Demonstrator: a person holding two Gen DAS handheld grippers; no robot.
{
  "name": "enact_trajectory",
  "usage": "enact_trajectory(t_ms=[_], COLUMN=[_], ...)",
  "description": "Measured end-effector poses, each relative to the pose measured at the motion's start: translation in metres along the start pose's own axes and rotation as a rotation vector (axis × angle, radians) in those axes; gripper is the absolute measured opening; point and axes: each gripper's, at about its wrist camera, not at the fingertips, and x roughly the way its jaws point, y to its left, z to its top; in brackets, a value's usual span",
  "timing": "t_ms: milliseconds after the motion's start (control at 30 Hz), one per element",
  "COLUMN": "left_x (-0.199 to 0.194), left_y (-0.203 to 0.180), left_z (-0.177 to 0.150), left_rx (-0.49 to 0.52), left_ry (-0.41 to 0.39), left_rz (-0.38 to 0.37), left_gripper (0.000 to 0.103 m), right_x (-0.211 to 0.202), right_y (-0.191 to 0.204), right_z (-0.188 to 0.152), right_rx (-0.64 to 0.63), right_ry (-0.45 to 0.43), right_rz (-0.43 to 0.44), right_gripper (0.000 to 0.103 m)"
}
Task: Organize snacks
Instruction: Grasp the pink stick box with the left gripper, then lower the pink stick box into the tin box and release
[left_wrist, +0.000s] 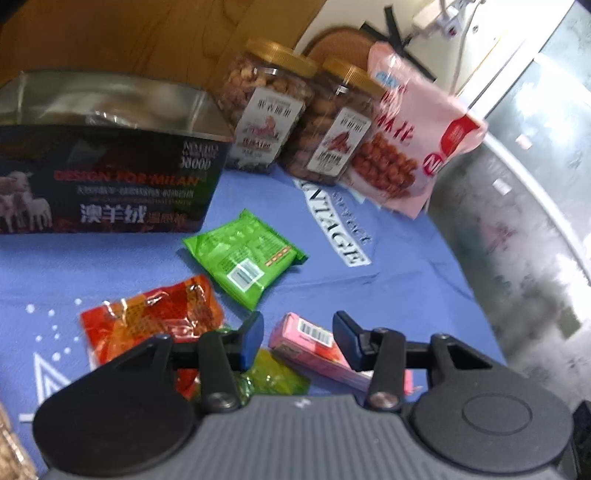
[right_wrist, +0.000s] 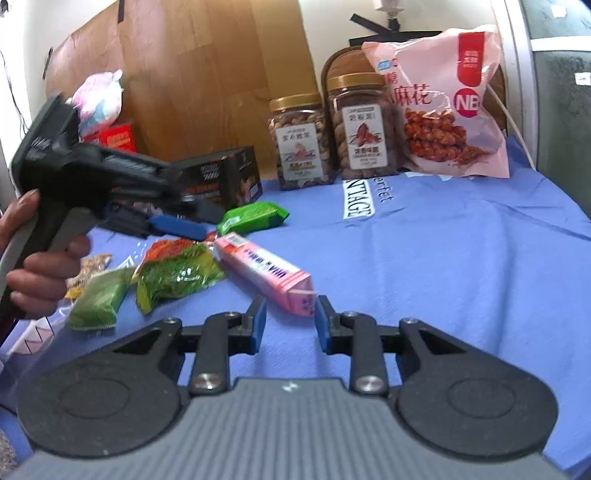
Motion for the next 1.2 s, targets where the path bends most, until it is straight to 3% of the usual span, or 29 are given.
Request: enact_trajectory(t_ms=[200, 400, 467, 667, 933, 1200], left_x=[0.018, 0.008, -0.005, -0.059, -0.096, -0.101], left_y=[-0.010, -0.015, -0.018, -0.021, 0.018, 0.074], left_z=[-0.005, -0.009, -0.009, -0.001, 0.049, 0.087], left_rx=[0.046, 0.062, 0.065, 0.100, 0.021, -0.079], left_ry=[0.034, 0.031, -0.001, -0.140, -0.274, -0.361], left_rz=[-0.016, -0.019, -0.023, -0.010, 0.066, 0.164], left_gripper=[0.043, 0.043, 0.043, 0.043, 0.043, 0.043], right_x=[0.013, 0.021, 0.020, 0.024, 0.064, 0.135], right_y=[0.001, 0.001, 0.003, 0.010, 0.046, 0.079], right_z=[0.002, 0.008, 0.009, 0.032, 0.094, 0.128], right_rx=[0.015, -0.011, -0.026, -0.038, -0.151, -0.188], right_ry=[0.008, 0.016, 0.007, -0.068, -0.232, -0.215], right_rz=[-0.015, -0.061, -0.067, -0.016, 0.054, 0.134], right_gripper=[0.032, 0.030, 0.025, 0.025, 0.025, 0.025])
